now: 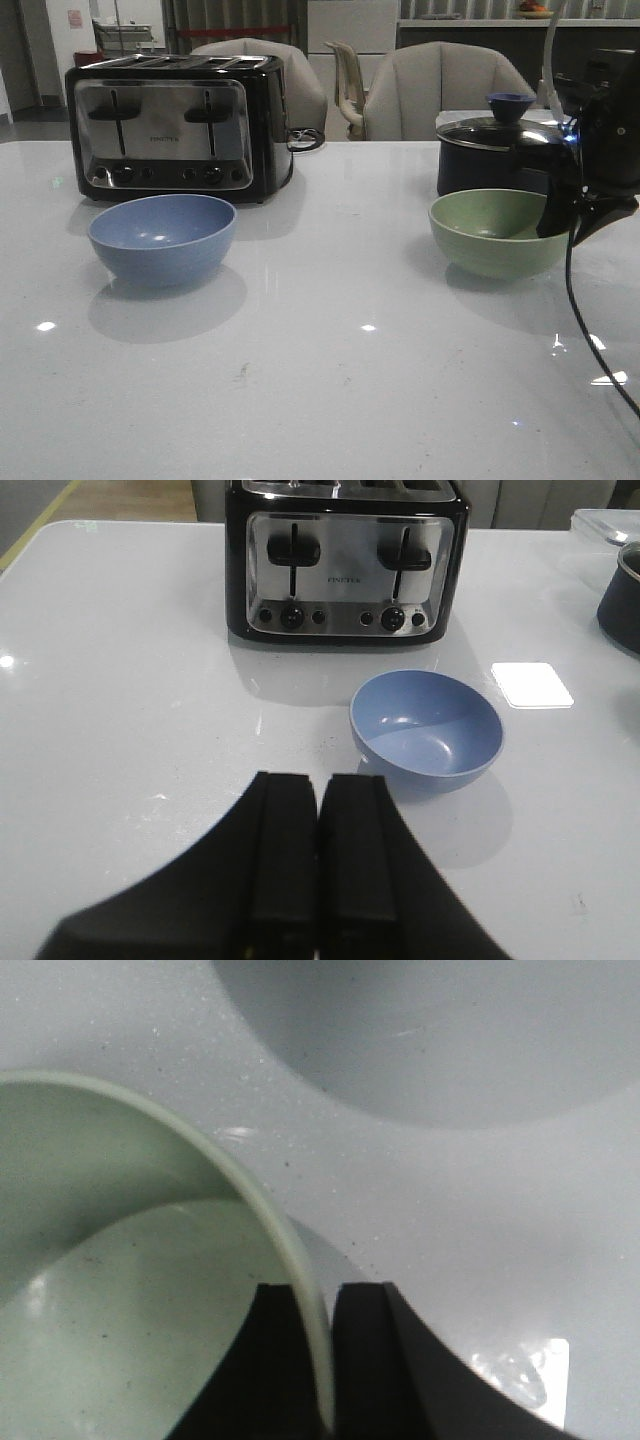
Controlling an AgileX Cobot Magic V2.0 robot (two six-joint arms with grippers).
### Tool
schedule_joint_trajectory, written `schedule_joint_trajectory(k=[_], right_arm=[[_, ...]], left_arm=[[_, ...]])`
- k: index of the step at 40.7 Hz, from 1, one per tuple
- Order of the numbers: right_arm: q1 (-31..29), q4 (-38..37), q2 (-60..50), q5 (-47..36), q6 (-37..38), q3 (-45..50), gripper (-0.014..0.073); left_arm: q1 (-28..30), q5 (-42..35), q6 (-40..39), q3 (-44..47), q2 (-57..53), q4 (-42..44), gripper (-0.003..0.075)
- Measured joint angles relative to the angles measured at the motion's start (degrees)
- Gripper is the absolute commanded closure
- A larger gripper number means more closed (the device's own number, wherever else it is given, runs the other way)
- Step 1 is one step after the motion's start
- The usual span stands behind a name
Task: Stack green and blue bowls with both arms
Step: 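Lower the right gripper into the pale green bowl and grip its rim, then slide the green bowl toward the blue bowl and release it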
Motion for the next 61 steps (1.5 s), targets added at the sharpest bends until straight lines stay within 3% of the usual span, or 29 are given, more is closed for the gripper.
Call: schedule_joint_trajectory(k=[11,19,34,42,51,61], right_arm=[[1.7,0.0,-4.3,7.1,-3.4,-0.2,0.0559],[8.2,0.3,-7.3,11.1,-5.6,-0.3,0.0559],[23.2,2.2,-7.3,1.2,-5.8,7.8,0.0555],[27.3,2.4,-5.9,-3.8,-5.8,9.3,0.0418],[28.0,3.1,-4.2,-6.5,-5.8,9.3,0.0137],[28.0,3.1,-9.6,-6.5,-5.8,9.5,0.0130]], left_arm=[[0.0,0.0,0.0,0.0,0.0,0.0,0.0619],[0.0,0.0,0.0,0.0,0.0,0.0,0.0619],[0.0,0.0,0.0,0.0,0.0,0.0,0.0619],[0.0,0.0,0.0,0.0,0.0,0.0,0.0619],[0.0,0.0,0.0,0.0,0.0,0.0,0.0619],[0.0,0.0,0.0,0.0,0.0,0.0,0.0619]])
